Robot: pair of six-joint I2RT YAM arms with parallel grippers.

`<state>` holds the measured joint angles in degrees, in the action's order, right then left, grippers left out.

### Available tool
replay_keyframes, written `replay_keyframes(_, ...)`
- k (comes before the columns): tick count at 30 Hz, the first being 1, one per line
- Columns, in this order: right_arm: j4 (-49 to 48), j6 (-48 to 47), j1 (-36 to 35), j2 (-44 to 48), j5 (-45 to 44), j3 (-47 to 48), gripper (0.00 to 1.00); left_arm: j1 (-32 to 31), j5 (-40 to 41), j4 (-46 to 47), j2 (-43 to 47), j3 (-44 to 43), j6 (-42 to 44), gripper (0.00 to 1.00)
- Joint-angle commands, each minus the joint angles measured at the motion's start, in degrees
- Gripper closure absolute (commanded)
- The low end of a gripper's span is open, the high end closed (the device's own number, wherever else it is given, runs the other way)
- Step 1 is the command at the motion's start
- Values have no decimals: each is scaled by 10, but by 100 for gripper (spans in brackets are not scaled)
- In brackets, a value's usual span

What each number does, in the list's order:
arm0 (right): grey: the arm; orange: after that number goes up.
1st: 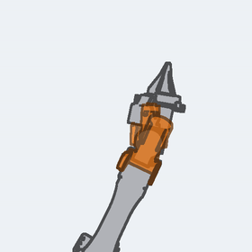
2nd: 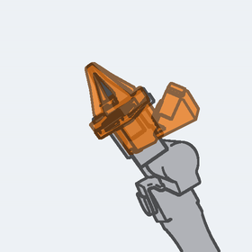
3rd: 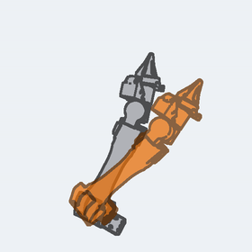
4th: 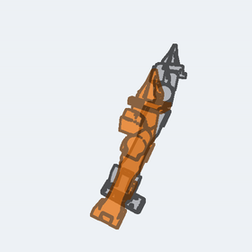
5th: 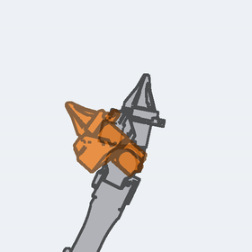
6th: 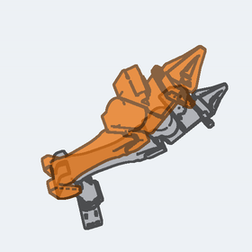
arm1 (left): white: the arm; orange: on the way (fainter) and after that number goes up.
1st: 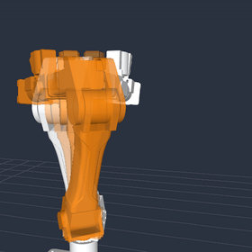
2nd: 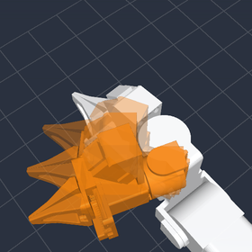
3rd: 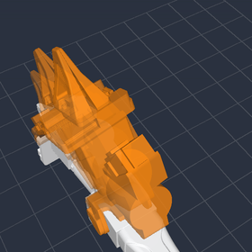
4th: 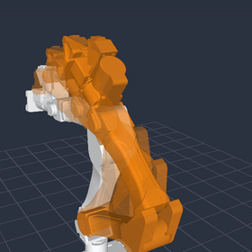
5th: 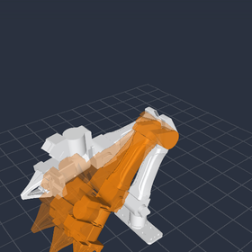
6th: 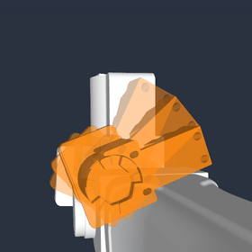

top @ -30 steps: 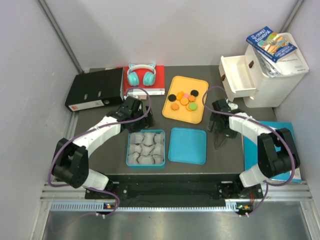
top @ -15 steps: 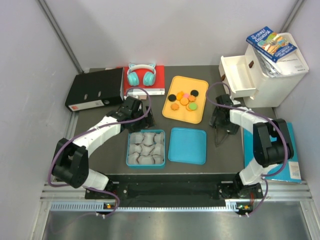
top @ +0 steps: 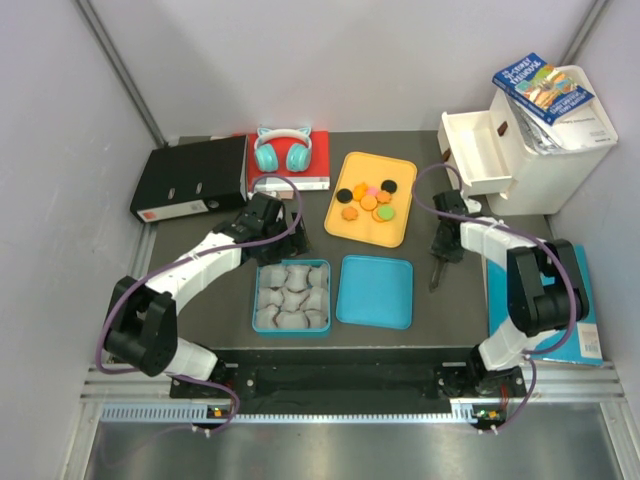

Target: Pack the cookies

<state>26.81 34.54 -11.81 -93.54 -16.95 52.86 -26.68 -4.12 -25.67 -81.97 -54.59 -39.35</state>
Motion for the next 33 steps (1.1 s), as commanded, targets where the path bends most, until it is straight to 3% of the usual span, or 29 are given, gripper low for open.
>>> replay_keyframes(1, 29, -6, 5, 24, -13, -36, 74, 0, -7, 11, 10, 8, -7, 1)
replay_keyframes(6, 28, -11, 5, 41, -12, -48, 68, 0, -7, 13, 12, 12, -10, 2)
replay_keyframes(10, 32, -11, 6, 13, 8, -45, 54, 0, -11, 16, 14, 16, -13, 2)
replay_keyframes(22, 11, -2, 8, 23, 55, -63, 72, 0, -9, 15, 18, 20, -12, 2)
replay_keyframes(33, 76, -11, -66, 175, 32, -26, 69, 0, -10, 21, 16, 21, -13, 2)
